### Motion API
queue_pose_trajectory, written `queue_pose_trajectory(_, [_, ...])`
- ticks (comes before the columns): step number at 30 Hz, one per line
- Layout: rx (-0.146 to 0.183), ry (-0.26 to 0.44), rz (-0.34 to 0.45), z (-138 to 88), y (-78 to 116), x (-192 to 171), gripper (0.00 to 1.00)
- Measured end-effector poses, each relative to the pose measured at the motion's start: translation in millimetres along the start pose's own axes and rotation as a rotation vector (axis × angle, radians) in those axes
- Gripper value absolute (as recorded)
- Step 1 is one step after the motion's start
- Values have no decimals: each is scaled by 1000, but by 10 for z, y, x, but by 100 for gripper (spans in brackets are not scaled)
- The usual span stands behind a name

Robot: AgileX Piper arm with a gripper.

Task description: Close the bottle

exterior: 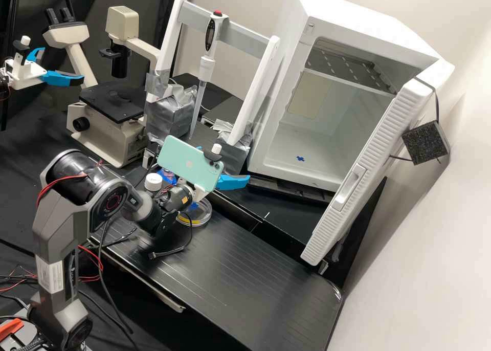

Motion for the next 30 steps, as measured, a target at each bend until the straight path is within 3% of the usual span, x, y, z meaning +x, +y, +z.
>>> queue_pose_trajectory(13, [3, 11, -6, -8, -7, -142, 100])
queue_pose_trajectory(19, [21, 105, 27, -95, 28, -443, 100])
queue_pose_trajectory(24, [6, 200, 34, -158, -20, -761, 100])
queue_pose_trajectory(30, [4, 235, -47, -166, -224, -961, 100])
